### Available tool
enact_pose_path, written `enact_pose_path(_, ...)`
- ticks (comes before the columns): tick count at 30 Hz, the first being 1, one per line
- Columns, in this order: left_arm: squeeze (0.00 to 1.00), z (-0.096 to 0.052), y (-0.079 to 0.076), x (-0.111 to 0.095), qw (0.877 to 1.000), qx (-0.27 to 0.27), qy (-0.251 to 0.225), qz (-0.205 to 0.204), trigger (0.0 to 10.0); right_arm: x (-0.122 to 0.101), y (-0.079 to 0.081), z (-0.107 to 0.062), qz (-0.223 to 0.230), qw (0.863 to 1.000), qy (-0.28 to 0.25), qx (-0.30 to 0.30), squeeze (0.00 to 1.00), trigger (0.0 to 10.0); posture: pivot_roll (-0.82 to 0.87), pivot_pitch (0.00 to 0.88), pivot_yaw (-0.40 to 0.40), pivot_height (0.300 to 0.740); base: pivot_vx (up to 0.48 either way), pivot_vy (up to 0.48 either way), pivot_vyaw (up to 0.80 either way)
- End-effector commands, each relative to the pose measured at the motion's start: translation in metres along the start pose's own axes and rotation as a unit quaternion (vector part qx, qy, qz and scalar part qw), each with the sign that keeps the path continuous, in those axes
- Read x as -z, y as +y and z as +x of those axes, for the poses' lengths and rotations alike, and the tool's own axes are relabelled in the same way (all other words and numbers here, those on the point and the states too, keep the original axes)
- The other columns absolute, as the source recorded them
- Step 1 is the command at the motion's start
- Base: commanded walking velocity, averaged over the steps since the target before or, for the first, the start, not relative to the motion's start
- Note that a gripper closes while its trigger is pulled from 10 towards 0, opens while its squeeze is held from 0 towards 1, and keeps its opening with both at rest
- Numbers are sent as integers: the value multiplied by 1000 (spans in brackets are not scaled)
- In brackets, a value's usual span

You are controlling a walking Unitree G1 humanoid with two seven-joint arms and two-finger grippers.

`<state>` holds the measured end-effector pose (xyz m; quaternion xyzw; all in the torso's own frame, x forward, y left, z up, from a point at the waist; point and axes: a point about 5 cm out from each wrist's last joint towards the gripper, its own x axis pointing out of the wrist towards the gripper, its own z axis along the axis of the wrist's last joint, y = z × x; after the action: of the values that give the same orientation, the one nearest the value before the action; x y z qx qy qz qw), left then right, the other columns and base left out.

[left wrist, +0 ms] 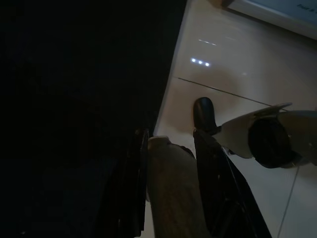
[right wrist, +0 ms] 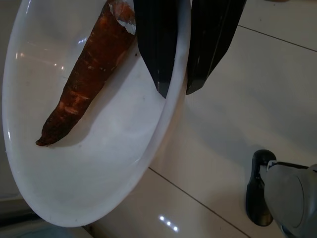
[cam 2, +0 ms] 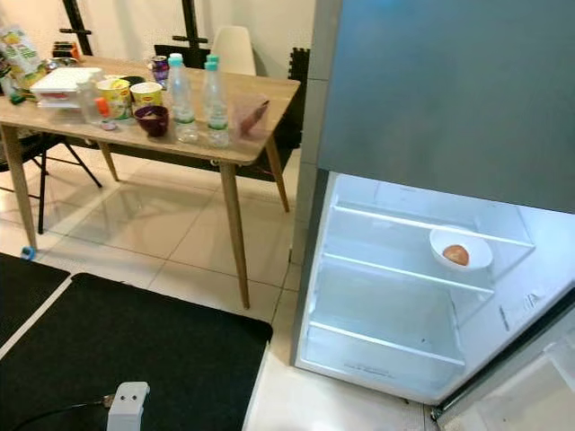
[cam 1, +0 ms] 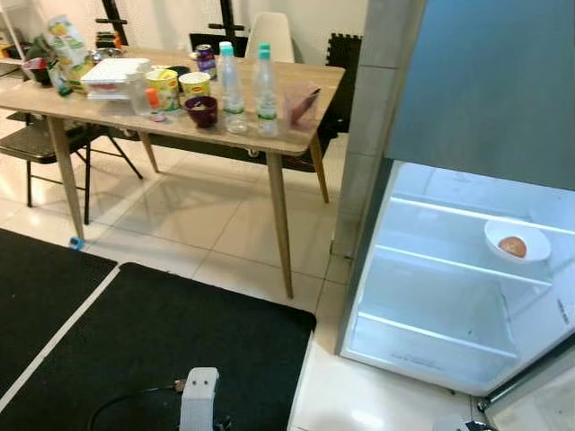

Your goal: Restocking fridge

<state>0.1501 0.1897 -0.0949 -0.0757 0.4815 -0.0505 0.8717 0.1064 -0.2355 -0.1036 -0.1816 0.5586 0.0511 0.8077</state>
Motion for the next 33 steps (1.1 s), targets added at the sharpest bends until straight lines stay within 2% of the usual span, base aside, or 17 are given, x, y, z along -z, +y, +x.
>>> enact_pose_path(1, 0, 0, -3, 2, 1000, 8, 4, 6, 10000, -7, 0, 1, 0, 1000, -10, 0, 0, 10000, -37, 27, -24, 740, 0, -412, 0)
enact_pose_path(17, 0, 0, -4, 4, 1000, 9, 4, 8, 10000, -8, 0, 1, 3, 1000, -12, -1, 0, 10000, -38, 30, -23, 740, 206, -401, 0)
enact_pose_path(33, 0, 0, -3, 4, 1000, -3, 4, 8, 10000, -8, 0, 1, 2, 1000, -13, 0, 0, 10000, -35, 31, -25, 740, 0, 0, 0)
